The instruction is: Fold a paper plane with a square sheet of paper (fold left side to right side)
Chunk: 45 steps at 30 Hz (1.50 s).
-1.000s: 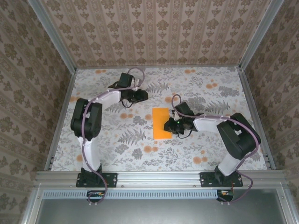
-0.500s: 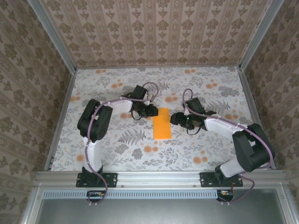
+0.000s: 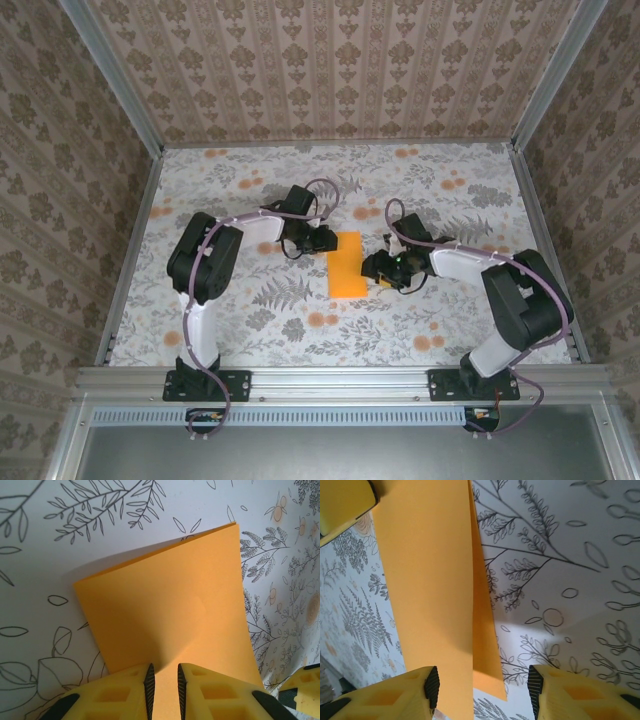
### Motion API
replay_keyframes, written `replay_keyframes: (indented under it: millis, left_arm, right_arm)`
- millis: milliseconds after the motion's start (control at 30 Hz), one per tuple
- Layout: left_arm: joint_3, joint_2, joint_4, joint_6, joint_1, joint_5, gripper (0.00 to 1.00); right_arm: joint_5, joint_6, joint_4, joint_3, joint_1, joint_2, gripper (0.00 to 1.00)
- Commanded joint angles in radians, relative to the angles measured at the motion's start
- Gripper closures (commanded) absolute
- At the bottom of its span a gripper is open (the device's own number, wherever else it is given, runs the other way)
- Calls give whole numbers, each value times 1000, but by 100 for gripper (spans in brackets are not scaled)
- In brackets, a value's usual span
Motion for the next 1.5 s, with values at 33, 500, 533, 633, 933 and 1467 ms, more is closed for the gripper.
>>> replay_keyframes:
  millis: [33,500,533,633,933,1467]
  left_arm:
    - [-24,12,-9,-4,-5,-8,77]
    - [-51,-102,33,47,-3,-12,68]
    - [-62,-127,37,59,-2,-18,65]
    - [-112,-210,57,90,-2,-41,58]
    - [-342,-549,53,271,-79,-189,34]
    - [-384,-567,22,430,-326,-390,23]
  right_arm:
    - [-77,38,4,31,7,39,51]
    - [-157,195,256,34,8,126,65]
    - [-157,212,279,35,6,133,66]
    - [-174,251,341,47,2,164,70]
    - [-168,261,364,140,-19,247,75]
    - [-177,160,210,313,-24,336,79]
